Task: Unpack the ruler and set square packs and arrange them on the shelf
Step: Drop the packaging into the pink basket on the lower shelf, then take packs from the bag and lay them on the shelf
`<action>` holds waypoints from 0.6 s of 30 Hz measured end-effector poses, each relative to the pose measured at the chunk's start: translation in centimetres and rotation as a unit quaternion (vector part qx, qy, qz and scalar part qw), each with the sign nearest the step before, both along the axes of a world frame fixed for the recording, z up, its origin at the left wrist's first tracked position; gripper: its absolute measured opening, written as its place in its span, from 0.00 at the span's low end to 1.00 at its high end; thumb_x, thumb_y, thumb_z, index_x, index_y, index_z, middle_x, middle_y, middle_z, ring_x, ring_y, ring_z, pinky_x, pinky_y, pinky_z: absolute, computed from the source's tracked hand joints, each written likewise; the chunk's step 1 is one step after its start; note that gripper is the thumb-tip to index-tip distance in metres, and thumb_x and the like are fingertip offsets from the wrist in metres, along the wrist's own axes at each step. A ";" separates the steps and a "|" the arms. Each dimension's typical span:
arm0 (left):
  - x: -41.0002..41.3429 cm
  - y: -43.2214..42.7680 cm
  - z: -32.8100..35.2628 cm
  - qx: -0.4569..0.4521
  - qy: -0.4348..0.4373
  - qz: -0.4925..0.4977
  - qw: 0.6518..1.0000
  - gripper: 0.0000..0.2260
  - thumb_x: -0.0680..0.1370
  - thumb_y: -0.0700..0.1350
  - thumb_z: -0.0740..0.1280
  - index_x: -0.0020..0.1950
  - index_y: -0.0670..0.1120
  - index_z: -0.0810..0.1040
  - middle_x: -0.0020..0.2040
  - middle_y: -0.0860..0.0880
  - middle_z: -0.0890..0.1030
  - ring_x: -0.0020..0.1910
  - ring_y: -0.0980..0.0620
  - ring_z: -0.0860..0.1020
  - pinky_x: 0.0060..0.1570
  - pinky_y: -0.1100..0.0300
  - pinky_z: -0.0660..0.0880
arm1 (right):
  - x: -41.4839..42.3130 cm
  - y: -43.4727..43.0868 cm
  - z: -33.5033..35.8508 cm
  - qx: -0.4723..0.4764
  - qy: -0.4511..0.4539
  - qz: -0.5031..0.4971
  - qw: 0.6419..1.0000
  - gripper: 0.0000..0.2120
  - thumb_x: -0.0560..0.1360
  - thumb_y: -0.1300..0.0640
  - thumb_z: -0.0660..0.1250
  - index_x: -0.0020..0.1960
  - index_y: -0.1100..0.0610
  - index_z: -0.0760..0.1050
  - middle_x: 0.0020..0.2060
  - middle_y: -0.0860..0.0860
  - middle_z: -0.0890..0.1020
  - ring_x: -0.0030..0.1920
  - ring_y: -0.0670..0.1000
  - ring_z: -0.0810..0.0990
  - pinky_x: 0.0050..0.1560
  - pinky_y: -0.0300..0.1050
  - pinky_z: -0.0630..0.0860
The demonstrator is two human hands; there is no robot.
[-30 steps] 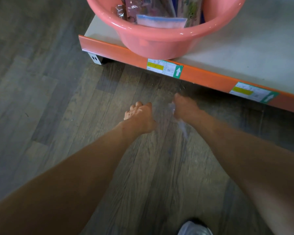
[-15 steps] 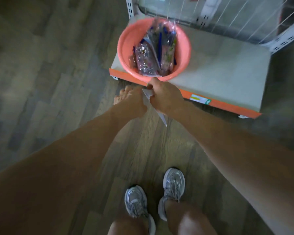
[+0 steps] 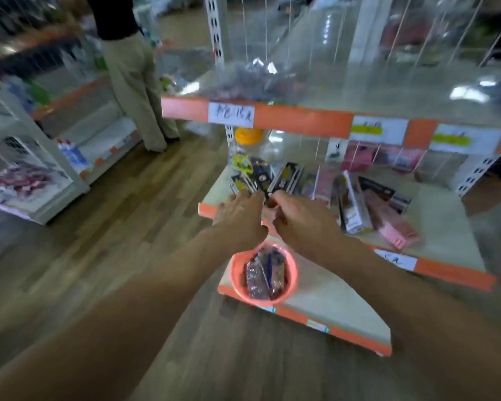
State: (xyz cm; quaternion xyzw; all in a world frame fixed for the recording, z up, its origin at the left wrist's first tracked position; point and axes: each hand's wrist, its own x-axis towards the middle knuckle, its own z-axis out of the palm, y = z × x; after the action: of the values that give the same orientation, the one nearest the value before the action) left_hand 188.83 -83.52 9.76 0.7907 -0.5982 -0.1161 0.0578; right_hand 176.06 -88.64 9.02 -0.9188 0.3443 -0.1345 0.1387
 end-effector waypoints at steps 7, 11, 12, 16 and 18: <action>-1.5 -5.3 13.4 -0.100 -0.058 -0.031 0.993 0.28 0.73 0.51 0.69 0.70 0.49 0.64 0.65 0.43 0.70 0.66 0.41 0.68 0.61 0.48 0.69 | -2.6 -4.9 15.4 -0.118 -0.041 -0.017 0.992 0.15 0.77 0.56 0.60 0.63 0.51 0.70 0.56 0.53 0.80 0.56 0.58 0.77 0.46 0.48 0.69; -0.2 -8.2 17.3 -0.111 -0.071 -0.021 0.991 0.27 0.74 0.49 0.67 0.72 0.49 0.64 0.66 0.42 0.70 0.66 0.41 0.68 0.62 0.49 0.68 | -2.0 -9.1 18.8 -0.130 -0.081 -0.056 0.987 0.12 0.77 0.59 0.60 0.60 0.51 0.72 0.52 0.51 0.81 0.53 0.57 0.78 0.41 0.45 0.65; 0.4 -9.0 17.9 -0.112 -0.066 -0.014 0.991 0.27 0.74 0.49 0.67 0.72 0.49 0.64 0.66 0.42 0.69 0.66 0.41 0.68 0.62 0.50 0.68 | -1.7 -10.2 19.2 -0.121 -0.092 -0.066 0.986 0.12 0.77 0.58 0.60 0.59 0.51 0.73 0.52 0.51 0.81 0.53 0.56 0.77 0.41 0.44 0.65; 3.8 -12.1 18.7 -0.082 -0.053 -0.003 0.995 0.29 0.75 0.51 0.66 0.74 0.48 0.61 0.67 0.41 0.68 0.66 0.41 0.67 0.64 0.48 0.67 | -0.1 -15.0 19.2 -0.056 -0.123 -0.112 0.984 0.12 0.76 0.58 0.62 0.60 0.53 0.73 0.50 0.50 0.80 0.51 0.53 0.77 0.42 0.42 0.64; 5.8 -13.6 18.5 -0.065 -0.047 0.003 0.997 0.30 0.75 0.52 0.67 0.74 0.47 0.62 0.67 0.41 0.68 0.66 0.41 0.68 0.64 0.48 0.68 | 1.2 -17.4 18.4 -0.005 -0.133 -0.137 0.981 0.11 0.75 0.59 0.63 0.57 0.53 0.74 0.48 0.50 0.78 0.48 0.52 0.75 0.43 0.42 0.65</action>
State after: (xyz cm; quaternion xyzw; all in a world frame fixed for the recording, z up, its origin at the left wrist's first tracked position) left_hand 194.67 -97.10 28.24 0.7918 -0.6041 -0.0397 0.0812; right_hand 177.24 -106.02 27.37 -0.8372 0.4450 -0.2756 0.1586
